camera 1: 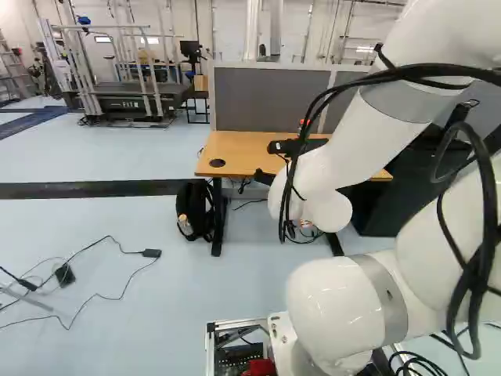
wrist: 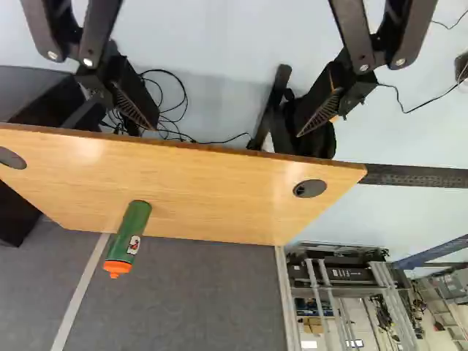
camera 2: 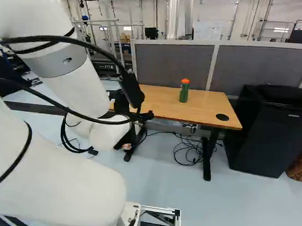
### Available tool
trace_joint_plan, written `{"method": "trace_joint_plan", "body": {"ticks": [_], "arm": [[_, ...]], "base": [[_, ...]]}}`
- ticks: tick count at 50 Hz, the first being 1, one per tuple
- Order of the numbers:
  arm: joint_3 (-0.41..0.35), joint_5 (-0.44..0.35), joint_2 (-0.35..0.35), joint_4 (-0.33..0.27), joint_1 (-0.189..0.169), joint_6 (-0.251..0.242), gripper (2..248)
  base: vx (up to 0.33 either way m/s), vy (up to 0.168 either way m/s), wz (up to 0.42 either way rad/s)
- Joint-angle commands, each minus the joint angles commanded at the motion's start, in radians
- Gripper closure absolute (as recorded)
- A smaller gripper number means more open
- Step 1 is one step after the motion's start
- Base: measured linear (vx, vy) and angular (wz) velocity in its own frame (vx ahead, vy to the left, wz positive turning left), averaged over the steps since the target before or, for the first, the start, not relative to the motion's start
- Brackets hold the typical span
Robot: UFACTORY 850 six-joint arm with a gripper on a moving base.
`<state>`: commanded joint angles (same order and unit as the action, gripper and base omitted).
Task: Pick up the green bottle from the table
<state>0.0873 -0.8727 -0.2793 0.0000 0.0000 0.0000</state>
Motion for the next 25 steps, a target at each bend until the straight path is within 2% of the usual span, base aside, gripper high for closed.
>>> {"method": "trace_joint_plan", "body": {"ticks": [25], "arm": [[0.000, 0.000, 0.000, 0.000, 0.000, 0.000, 3]], "base": [[0.123, -0.070, -0.216]]}}
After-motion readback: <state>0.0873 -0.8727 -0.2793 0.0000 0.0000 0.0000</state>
